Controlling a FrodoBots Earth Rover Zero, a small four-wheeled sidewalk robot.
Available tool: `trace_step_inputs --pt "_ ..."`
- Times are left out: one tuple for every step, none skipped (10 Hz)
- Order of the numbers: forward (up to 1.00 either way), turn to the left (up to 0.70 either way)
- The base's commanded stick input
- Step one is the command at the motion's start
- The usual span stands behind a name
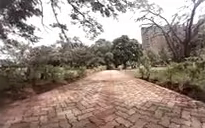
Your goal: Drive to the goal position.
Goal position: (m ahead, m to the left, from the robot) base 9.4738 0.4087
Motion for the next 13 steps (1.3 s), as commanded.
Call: trace_step_inputs --pt "0.7 -0.35" --pt "0.7 -0.26" --pt "0.7 -0.07" --pt "0.7 0.0" --pt "0.7 0.0" --pt "0.7 0.0" --pt "0.7 0.0" --pt "0.7 0.0" --pt "0.7 0.0" --pt "0.7 0.0" --pt "0.7 0.0" --pt "0.7 0.0" --pt "0.7 0.0"
